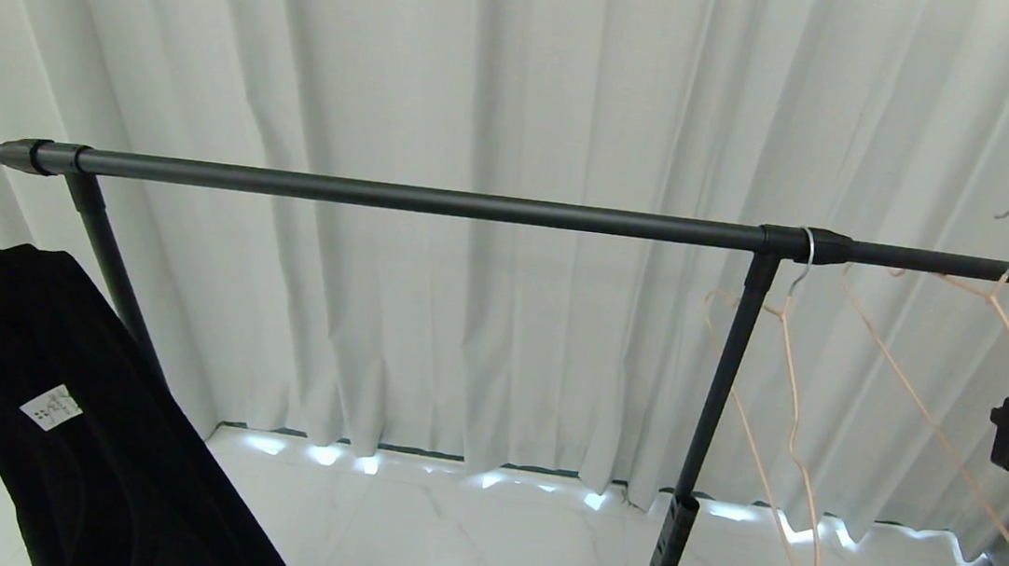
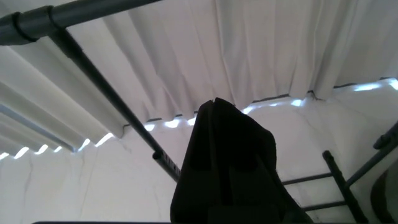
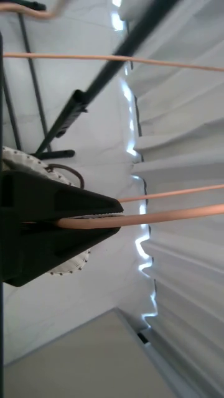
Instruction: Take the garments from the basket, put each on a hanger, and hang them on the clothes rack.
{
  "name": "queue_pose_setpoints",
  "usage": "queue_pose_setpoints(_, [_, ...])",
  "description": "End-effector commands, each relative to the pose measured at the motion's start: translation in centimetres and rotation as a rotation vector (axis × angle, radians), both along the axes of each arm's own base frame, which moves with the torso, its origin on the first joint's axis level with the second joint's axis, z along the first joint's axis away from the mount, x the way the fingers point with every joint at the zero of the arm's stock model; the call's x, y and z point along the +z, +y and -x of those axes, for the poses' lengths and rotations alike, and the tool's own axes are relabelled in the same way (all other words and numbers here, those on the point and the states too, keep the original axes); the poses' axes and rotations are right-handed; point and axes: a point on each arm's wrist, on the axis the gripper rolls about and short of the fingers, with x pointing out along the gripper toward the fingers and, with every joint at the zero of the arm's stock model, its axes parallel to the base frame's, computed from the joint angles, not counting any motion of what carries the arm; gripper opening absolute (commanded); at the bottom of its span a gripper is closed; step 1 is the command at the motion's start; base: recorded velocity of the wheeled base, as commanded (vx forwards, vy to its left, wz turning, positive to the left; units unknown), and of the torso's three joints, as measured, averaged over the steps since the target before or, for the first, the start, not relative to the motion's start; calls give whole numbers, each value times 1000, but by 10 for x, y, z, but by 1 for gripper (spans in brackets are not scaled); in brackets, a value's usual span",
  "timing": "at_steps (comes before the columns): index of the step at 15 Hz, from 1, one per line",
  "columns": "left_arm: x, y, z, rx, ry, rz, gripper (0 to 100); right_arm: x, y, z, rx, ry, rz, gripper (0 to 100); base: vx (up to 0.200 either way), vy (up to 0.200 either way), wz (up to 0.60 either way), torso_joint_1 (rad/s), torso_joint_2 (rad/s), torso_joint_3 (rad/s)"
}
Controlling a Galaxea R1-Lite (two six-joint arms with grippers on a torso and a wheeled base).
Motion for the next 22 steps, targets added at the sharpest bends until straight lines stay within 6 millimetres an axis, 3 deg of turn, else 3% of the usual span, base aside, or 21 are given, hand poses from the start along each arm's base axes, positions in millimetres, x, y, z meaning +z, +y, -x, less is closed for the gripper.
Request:
queue_pose_setpoints(1, [-1, 0, 0, 12, 2, -4, 0, 3, -2, 30, 33, -50, 11, 0, -200, 0, 0, 2, -2, 2])
queue_pose_setpoints(8, [-1, 0, 0, 12, 2, -4, 0, 0, 4, 64, 139, -49, 27, 0, -200, 0, 0, -1, 4, 5])
queue_pose_setpoints(13, [-1, 0, 0, 12, 4, -4, 0, 3, 9, 68, 184, -65, 24, 0, -200, 0, 0, -1, 1, 4])
queue_pose_setpoints(22, [-6, 0, 0, 9, 20, -7, 0, 12, 32, 90, 455, -129, -10, 0, 0, 22, 0, 0, 0, 0])
